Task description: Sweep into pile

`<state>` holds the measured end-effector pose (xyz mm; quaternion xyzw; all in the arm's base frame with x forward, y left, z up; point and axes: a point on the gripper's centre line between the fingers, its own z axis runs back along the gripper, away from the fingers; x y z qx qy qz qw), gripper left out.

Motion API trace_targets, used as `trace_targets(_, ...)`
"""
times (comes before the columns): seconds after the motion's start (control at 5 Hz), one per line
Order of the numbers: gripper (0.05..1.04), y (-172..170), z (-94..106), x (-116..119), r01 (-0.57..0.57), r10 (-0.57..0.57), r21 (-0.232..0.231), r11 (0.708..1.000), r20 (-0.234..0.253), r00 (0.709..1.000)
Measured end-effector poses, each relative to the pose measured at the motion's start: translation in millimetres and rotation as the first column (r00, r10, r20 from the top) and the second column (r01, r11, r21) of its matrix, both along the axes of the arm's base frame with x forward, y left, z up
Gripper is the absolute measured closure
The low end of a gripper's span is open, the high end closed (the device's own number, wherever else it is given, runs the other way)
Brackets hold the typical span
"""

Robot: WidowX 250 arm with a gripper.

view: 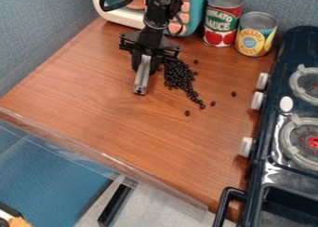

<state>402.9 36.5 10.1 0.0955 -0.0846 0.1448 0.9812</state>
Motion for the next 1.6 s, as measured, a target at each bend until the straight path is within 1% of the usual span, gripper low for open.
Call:
trace_targets(0.2, 0.705, -19.5, -0.2, 1.3, 0.044, -0.044, -0.006, 0.999, 0.001, 0.999)
trace_targets(0.6, 0.705, -30.8, 0.9, 1.5, 0.044, -0.045, -0.109, 0.993, -0.004, 0.999)
trace_targets(0.8, 0.705, -26.9, 0.9, -0.5, 0.041, -0.041, -0.115, 0.993, -0.002, 0.999)
trace_targets(1.0, 0.705, -26.4, 4.1, -8.4, 0.028, -0.030, -0.129, 0.991, -0.006, 1.000)
trace_targets(1.2, 0.705, -20.2, 20.9, -13.4, 0.024, -0.022, -0.136, 0.990, 0.014, 1.000)
trace_targets(1.4, 0.705, -4.9, 37.1, -18.7, 0.001, 0.005, -0.136, 0.991, 0.049, 0.999)
trace_targets(1.6, 0.705, 7.7, 48.5, -31.2, -0.038, 0.047, -0.129, 0.991, 0.063, 0.997)
